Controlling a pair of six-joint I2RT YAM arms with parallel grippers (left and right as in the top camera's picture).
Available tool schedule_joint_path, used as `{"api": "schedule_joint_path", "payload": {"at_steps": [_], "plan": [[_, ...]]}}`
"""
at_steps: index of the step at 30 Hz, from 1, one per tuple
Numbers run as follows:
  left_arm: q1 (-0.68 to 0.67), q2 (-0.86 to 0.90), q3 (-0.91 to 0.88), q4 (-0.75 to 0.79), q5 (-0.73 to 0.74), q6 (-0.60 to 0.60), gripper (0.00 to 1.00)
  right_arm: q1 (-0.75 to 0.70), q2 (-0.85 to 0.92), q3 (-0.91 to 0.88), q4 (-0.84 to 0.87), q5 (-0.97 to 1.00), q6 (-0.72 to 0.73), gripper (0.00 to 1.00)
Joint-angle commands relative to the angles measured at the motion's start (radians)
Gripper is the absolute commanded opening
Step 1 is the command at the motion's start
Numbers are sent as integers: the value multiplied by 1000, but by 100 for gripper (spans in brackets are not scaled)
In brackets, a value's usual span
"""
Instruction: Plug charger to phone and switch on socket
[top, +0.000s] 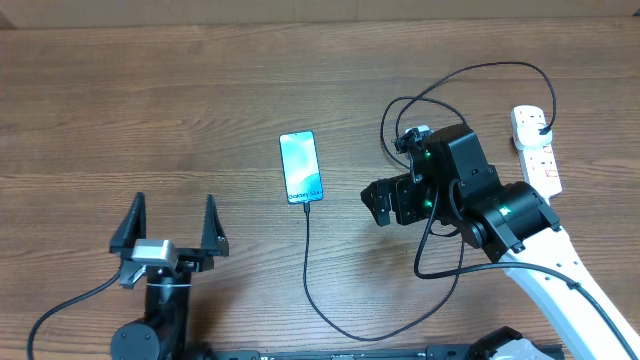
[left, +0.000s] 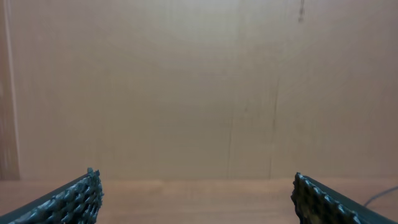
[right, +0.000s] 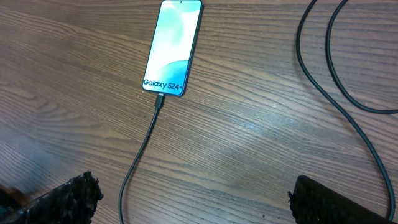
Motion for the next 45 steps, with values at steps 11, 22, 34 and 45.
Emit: {"api": "schedule_joint_path", "payload": {"at_steps": [11,22,34,45], "plan": [[11,-45,-190,-18,-27,-102,99,5,-1,6,5,10,-4,100],[11,-44,-190,-183,-7,-102,100,5,-1,6,5,10,-4,100],[11,-44,-190,-183,-7,-102,100,5,-1,6,5,10,-4,100],[11,-44,-190,-183,-7,-102,99,5,-1,6,-32,10,-5,100]]}}
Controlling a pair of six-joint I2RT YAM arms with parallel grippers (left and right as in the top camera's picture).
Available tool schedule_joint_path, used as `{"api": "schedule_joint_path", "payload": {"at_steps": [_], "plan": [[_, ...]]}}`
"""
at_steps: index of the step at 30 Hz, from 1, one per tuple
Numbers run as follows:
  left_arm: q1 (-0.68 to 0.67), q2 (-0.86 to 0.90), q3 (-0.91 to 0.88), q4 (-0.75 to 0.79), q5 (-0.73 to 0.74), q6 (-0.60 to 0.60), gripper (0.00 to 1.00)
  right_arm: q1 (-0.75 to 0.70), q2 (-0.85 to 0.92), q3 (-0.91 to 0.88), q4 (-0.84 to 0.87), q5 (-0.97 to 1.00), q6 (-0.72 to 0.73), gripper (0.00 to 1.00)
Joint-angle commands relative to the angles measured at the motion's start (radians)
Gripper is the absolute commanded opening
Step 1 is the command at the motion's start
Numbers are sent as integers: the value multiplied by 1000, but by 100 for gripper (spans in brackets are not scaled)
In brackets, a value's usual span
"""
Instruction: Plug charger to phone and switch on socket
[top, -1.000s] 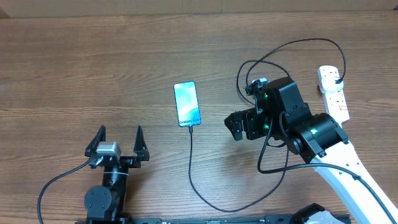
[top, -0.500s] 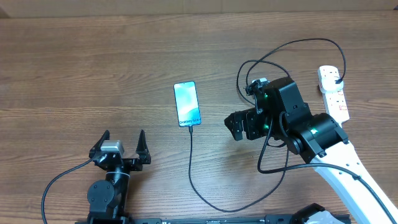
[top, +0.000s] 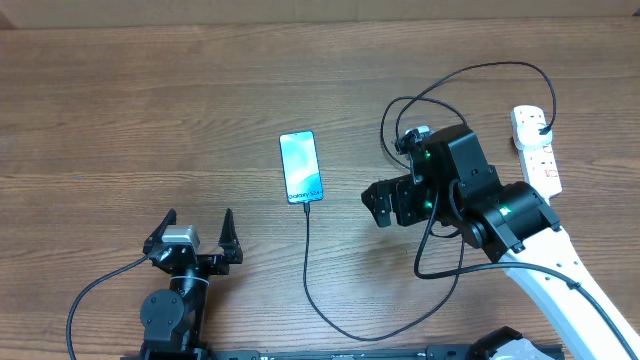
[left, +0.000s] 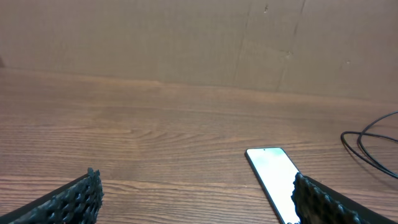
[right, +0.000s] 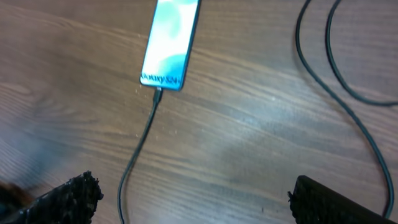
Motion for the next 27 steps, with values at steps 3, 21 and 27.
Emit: {"api": "schedule_joint_path", "payload": {"at_steps": [3,21,27], "plan": [[11,-10,-3,1,5,-14,99,5,2,6,21,88,-13,100],[11,-10,-3,1,5,-14,99,-96,-487,-521,742,215,21,100],[11,-10,-3,1,5,-14,99,-236,-740,-742,808,176,128,100]]}}
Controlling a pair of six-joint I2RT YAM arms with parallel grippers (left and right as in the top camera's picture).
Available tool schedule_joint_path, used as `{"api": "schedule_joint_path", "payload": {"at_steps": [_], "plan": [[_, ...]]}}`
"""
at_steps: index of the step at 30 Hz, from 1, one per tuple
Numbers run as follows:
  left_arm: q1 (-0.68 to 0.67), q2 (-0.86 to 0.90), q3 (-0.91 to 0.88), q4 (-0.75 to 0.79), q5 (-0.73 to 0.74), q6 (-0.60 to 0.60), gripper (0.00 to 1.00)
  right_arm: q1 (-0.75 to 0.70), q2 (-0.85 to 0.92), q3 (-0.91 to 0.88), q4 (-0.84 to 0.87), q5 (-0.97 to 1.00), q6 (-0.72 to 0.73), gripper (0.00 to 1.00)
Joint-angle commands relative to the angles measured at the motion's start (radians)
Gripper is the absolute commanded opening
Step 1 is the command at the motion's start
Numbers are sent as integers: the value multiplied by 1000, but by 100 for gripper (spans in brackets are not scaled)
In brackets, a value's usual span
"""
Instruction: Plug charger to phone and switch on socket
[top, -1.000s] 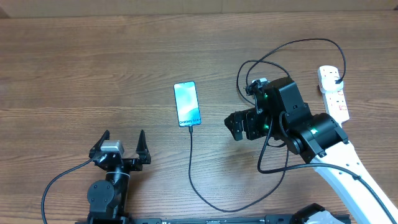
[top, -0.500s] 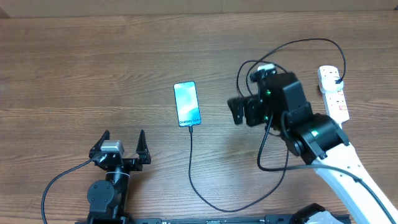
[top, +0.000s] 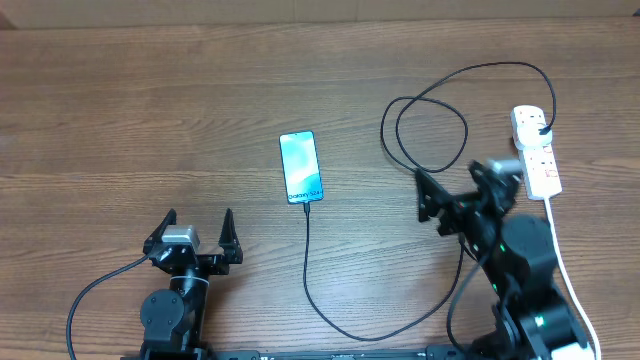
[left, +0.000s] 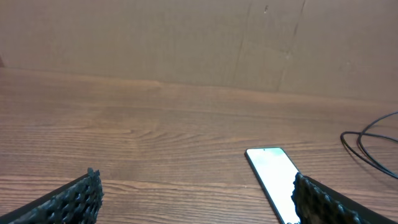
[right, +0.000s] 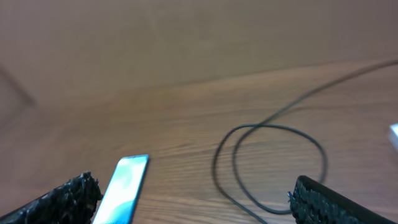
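The phone (top: 301, 167) lies screen-up mid-table, its display lit, with the black charger cable (top: 306, 270) plugged into its near end; it also shows as the phone (left: 273, 180) and the phone (right: 123, 186). The cable loops (top: 430, 120) to a plug in the white socket strip (top: 535, 155) at the right edge. My left gripper (top: 195, 238) is open, low at the front left. My right gripper (top: 455, 195) is open near the front right, left of the strip, holding nothing.
The wooden table (top: 150, 100) stretches left and back. A cable coil (right: 267, 162) lies on the wood ahead of my right gripper. A white lead (top: 570, 280) runs from the strip toward the front edge. A brown wall (left: 186, 37) stands behind the table.
My right arm has drawn back from beside the phone to the front right, its camera now looking level across the table. The left arm, phone and cable have not moved.
At first my left gripper stood raised and wide open at the front left, while the right one hovered open beside the plugged-in phone. Then the left arm was folded low. Now the right arm is back near the front edge too.
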Motion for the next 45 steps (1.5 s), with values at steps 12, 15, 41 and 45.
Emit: {"api": "schedule_joint_path", "payload": {"at_steps": [12,15,41,45], "plan": [[11,-10,-3,1,4,-11,100,-90,-446,-323,101,-47,53,100],[11,-10,-3,1,4,-11,100,-90,-502,-356,121,-47,55,100],[11,-10,-3,1,4,-11,100,-89,-567,-419,65,-47,58,100],[11,-10,-3,1,4,-11,100,-89,-567,-419,65,-47,58,100]]}}
